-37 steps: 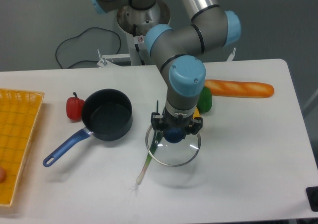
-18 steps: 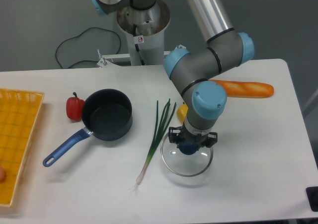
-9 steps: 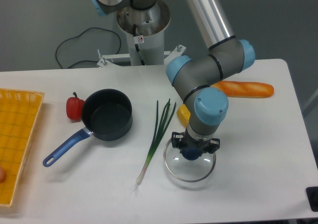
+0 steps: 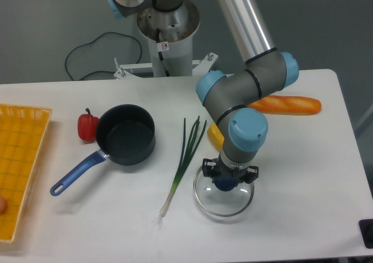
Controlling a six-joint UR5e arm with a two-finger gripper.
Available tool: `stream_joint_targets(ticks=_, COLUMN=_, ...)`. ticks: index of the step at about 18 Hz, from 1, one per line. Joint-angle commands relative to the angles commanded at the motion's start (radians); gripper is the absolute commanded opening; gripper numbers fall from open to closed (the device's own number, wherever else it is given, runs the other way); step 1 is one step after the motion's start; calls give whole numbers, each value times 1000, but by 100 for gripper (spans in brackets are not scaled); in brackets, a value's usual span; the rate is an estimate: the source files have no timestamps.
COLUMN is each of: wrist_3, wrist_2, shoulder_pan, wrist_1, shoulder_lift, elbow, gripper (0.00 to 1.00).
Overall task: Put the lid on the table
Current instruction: 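Lower the glass lid onto the table beside the green onion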
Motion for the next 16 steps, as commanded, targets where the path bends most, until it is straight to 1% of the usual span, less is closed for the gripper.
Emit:
stream_joint_targets(ticks=6, wrist_3=0, wrist_2=0, shoulder_pan=0, wrist_1=5, shoulder_lift=-8, elbow=0, gripper=41)
stream_joint_targets(ticks=16, wrist_3=0, wrist_2=18, shoulder_pan=0, wrist_1=8, shoulder_lift=-17, elbow=-2, gripper=44)
